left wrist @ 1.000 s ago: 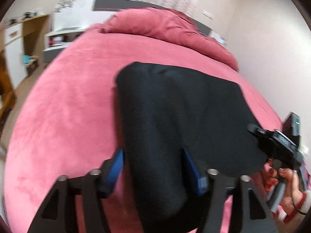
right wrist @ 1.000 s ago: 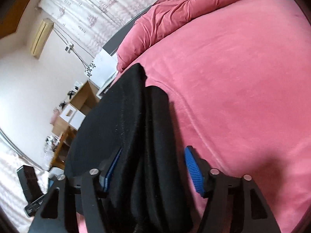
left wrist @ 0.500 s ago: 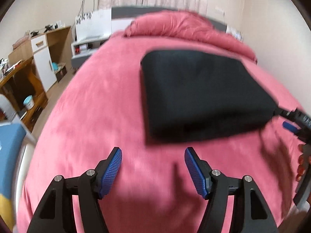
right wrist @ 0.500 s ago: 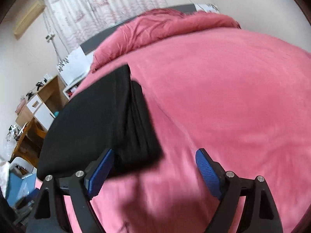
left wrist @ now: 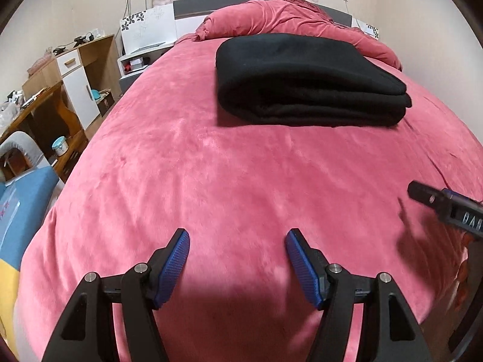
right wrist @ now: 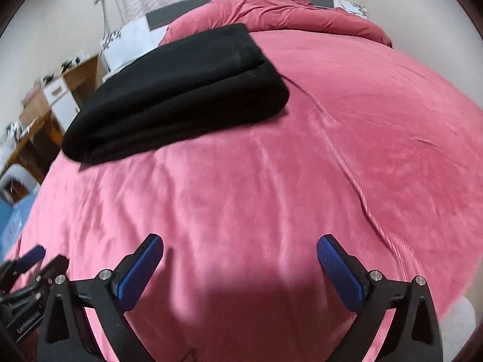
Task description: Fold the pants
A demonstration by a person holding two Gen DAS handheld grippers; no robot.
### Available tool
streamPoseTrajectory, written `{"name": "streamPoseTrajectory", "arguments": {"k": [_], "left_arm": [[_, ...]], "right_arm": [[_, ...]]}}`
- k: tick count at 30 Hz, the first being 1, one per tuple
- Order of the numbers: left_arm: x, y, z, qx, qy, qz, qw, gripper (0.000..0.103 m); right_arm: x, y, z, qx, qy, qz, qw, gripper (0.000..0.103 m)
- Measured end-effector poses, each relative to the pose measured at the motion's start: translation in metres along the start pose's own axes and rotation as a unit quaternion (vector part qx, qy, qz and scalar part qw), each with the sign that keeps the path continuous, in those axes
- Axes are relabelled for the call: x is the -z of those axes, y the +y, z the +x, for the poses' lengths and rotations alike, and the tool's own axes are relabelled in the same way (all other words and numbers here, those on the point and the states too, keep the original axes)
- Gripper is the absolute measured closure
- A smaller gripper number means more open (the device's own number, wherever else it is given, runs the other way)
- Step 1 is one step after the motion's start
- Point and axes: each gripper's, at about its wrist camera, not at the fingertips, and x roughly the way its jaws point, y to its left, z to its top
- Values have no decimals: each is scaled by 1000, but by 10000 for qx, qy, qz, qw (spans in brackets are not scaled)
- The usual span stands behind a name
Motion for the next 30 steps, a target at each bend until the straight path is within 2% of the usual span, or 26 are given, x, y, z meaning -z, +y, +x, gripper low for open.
{"name": "streamPoseTrajectory", "arguments": {"k": [3, 6, 8, 13, 20, 30], "left_arm": [[0, -4, -10, -32, -17, -77, 10000, 35], [-1, -10, -20, -548, -19, 59, 9985, 35], [2, -14, -31, -710, -228, 159, 9971, 35], [5, -14, -60, -424, -603, 40, 9973, 35], [2, -18, -82, -514, -919, -13, 9944, 35], [0, -10, -81, -556, -902, -233, 9941, 35]], "right_arm": [[10, 7, -14, -109, -55, -95, 9999, 0], [16, 14, -35, -87, -347, -304, 9989, 0], [19, 17, -50, -42, -593, -357, 9976, 0], [22, 20, -76, 38, -1033, -296, 9942, 0], [18, 24, -79, -6, -1170, -256, 9928, 0], [18, 32, -83, 47, -1357, -504, 9895, 0]]}}
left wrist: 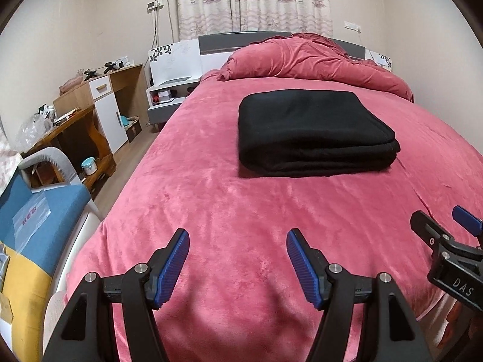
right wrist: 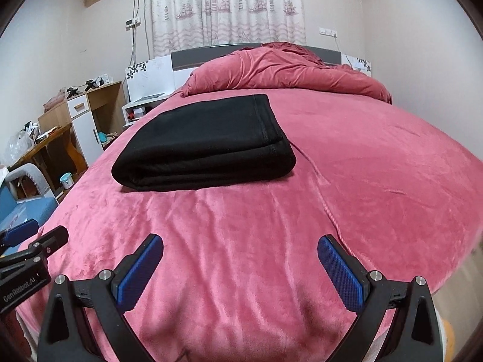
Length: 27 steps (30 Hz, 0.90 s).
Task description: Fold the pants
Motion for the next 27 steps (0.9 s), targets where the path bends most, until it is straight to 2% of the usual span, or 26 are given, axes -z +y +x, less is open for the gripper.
{"name": "streamPoseTrajectory", "arguments": {"k": [27], "left_arm": [[2, 1, -1, 116, 11, -7, 9999, 35]], "right_arm": [[0, -4, 2, 6, 29, 58, 10000, 0]]}}
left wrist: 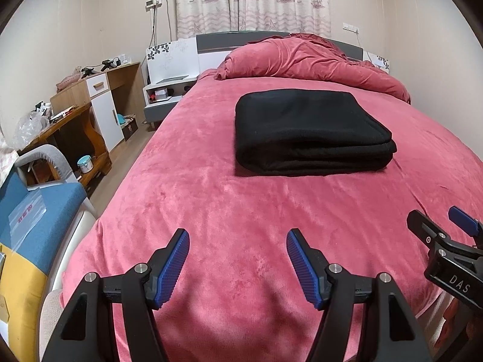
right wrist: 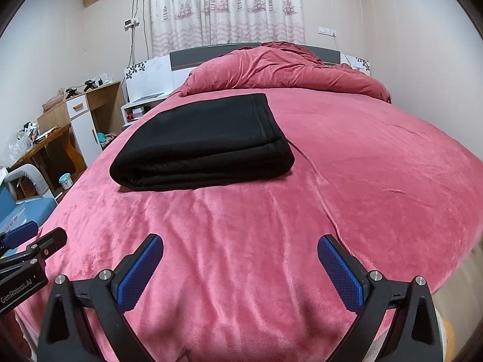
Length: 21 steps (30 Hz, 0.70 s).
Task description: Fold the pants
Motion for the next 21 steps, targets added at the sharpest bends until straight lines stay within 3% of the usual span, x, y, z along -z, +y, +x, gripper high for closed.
{"name": "streamPoseTrajectory", "arguments": {"k": [21], "left_arm": [[3, 1, 0, 46, 31, 68, 10000, 35]], "right_arm": [[2, -2, 4, 14, 99, 87, 9999, 0]]}}
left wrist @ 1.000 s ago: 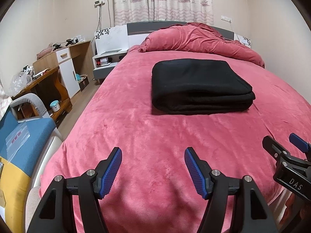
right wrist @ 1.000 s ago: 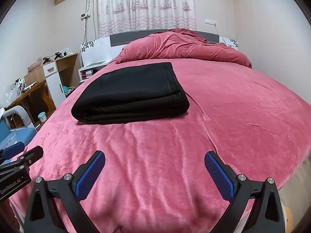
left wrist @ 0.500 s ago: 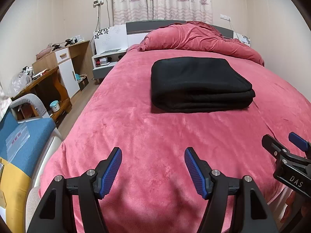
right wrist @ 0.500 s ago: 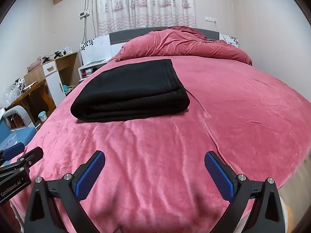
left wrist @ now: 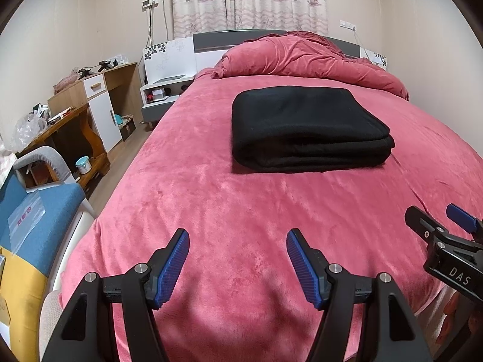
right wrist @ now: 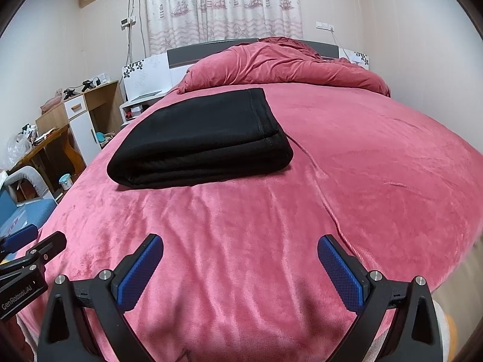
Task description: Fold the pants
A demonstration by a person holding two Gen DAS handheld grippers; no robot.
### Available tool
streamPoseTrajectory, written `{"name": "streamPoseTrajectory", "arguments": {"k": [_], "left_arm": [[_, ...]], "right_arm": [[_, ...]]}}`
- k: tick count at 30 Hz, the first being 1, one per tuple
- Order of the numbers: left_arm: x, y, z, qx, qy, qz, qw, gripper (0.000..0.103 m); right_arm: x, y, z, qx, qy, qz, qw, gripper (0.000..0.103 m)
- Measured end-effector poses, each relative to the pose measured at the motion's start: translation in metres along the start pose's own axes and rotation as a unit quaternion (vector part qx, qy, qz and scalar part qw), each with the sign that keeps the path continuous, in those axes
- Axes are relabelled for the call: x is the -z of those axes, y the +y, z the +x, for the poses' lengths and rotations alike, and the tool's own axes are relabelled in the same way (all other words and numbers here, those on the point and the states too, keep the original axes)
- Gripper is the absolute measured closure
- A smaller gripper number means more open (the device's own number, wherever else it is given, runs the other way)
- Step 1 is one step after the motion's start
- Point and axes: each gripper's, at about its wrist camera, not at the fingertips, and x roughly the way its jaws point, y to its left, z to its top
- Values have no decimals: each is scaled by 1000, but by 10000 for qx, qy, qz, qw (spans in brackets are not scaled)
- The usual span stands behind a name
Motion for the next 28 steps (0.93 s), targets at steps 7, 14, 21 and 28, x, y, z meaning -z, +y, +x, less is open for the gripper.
{"name": "streamPoseTrajectory", "arguments": {"k": [7, 14, 21, 28], "left_arm": [[1, 2, 1, 25, 64, -27, 10000, 35], [3, 0, 1, -37, 65, 17, 10000, 35], [4, -3, 1, 8, 116, 72, 9999, 35], [4, -3, 5, 9, 192, 54, 9998, 35]], "right_arm": [[0, -1, 1, -15, 22, 3, 10000, 0], [1, -2, 3, -29, 53, 28, 10000, 0], [1, -2, 5, -31, 80, 40, 10000, 0], [2, -2, 7, -27, 120, 57, 9999, 0]]}}
